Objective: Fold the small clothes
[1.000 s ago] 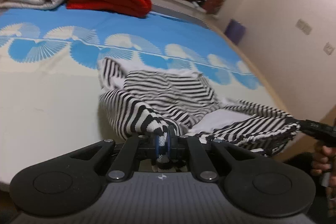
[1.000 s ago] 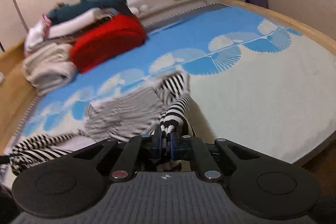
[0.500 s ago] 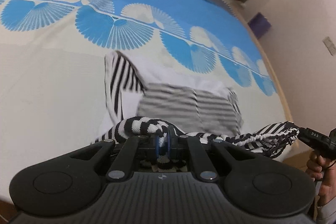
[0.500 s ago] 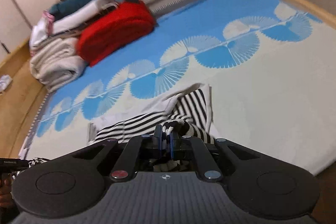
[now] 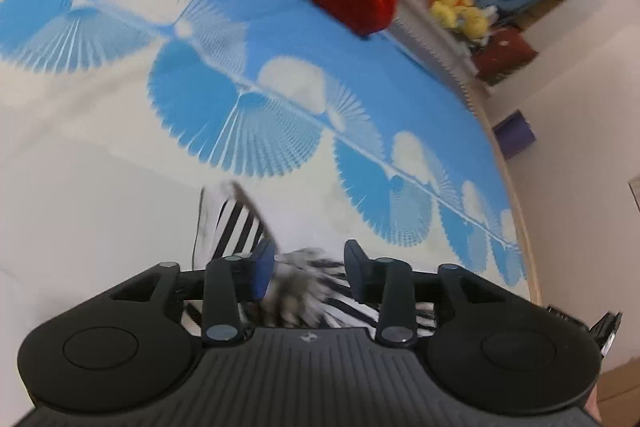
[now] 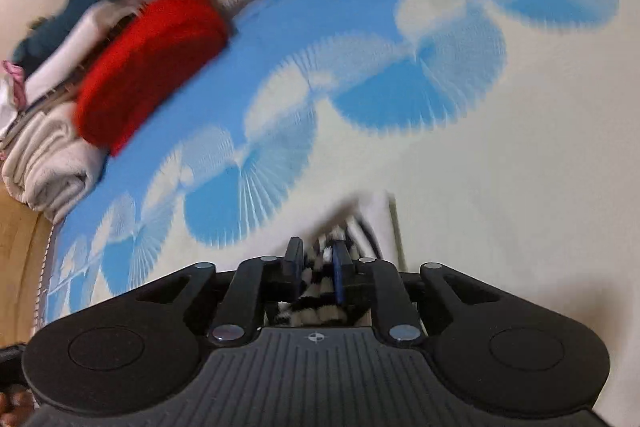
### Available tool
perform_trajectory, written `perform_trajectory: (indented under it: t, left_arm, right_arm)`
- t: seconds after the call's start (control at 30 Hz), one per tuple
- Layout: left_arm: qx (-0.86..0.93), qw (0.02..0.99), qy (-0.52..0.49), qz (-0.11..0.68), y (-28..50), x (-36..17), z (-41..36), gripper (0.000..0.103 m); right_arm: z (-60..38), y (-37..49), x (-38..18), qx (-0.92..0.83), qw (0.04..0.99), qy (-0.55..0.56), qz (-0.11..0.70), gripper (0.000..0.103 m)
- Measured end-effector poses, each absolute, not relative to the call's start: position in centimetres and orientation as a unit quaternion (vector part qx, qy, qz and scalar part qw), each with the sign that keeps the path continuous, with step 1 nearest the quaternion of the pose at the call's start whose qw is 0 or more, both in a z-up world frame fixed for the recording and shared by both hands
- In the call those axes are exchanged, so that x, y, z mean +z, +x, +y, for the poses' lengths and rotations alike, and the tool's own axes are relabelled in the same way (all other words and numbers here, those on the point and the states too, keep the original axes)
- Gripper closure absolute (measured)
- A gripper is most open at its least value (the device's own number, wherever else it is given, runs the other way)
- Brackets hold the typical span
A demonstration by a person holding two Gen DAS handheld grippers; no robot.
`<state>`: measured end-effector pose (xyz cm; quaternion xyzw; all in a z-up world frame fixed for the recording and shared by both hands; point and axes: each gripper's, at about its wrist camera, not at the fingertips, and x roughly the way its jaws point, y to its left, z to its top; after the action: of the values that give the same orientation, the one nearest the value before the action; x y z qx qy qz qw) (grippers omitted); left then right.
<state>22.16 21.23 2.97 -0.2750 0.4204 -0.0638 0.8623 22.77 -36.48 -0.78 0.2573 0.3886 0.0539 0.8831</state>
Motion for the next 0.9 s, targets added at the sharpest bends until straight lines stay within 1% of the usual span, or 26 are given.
perform_trajectory:
  t: [0.03,0.07,0.17,0.2,0.23,0.3,0.33,0.37,0.5,0.6,0.67,0.87,0.9]
  left_arm:
    - [-0.070,0.864,-0.268,0.420,22.0,3.1,21.0,0.061]
    - [-0.075,0.865,-0.258,0.424,21.9,3.0,20.7,0.061]
    - [-0.074,0.870,-0.191,0.449,21.4,2.3,19.2,0.054]
    - [-0.071,0.873,-0.163,0.454,21.1,2.0,18.6,0.049]
    - [-0.070,0.875,-0.139,0.458,20.8,1.7,18.1,0.044]
    - [-0.068,0.877,-0.093,0.467,20.2,0.6,17.0,0.041]
    - [-0.066,0.877,-0.070,0.470,20.2,0.2,16.4,0.041]
    - [-0.065,0.879,-0.049,0.471,20.1,-0.2,15.8,0.041]
    - [-0.062,0.884,0.008,0.462,20.0,-1.6,14.4,0.041]
    - [-0.046,0.884,0.026,0.465,20.9,-2.5,13.9,0.041]
    - [-0.037,0.891,0.028,0.452,21.5,-2.4,13.5,0.041]
    - [-0.033,0.898,0.050,0.436,23.5,-2.7,12.3,0.041]
    - [-0.033,0.900,0.050,0.431,23.8,-2.6,12.2,0.044]
  right_arm:
    - [-36.7,22.5,-0.4,0.052,0.890,0.249,0.378,0.077]
    - [-36.9,22.2,-0.3,0.051,0.892,0.245,0.376,0.077]
    - [-36.8,21.4,-0.5,0.059,0.894,0.218,0.386,0.077]
    - [-36.6,21.2,-0.7,0.066,0.896,0.202,0.390,0.077]
    - [-36.3,20.8,-0.8,0.075,0.897,0.182,0.395,0.075]
    - [-35.9,20.3,-1.2,0.088,0.900,0.144,0.402,0.068]
    - [-35.4,20.0,-1.6,0.091,0.901,0.120,0.406,0.062]
    - [-34.9,19.8,-1.7,0.090,0.903,0.098,0.409,0.060]
    - [-32.7,19.1,-2.2,0.097,0.912,0.019,0.397,0.059]
    - [-30.9,19.6,-2.7,0.113,0.912,-0.019,0.395,0.059]
    - [-29.5,20.1,-3.4,0.129,0.906,-0.043,0.401,0.059]
    - [-27.0,22.1,-4.9,0.157,0.884,-0.056,0.437,0.059]
    - [-26.7,22.4,-5.0,0.159,0.883,-0.059,0.438,0.059]
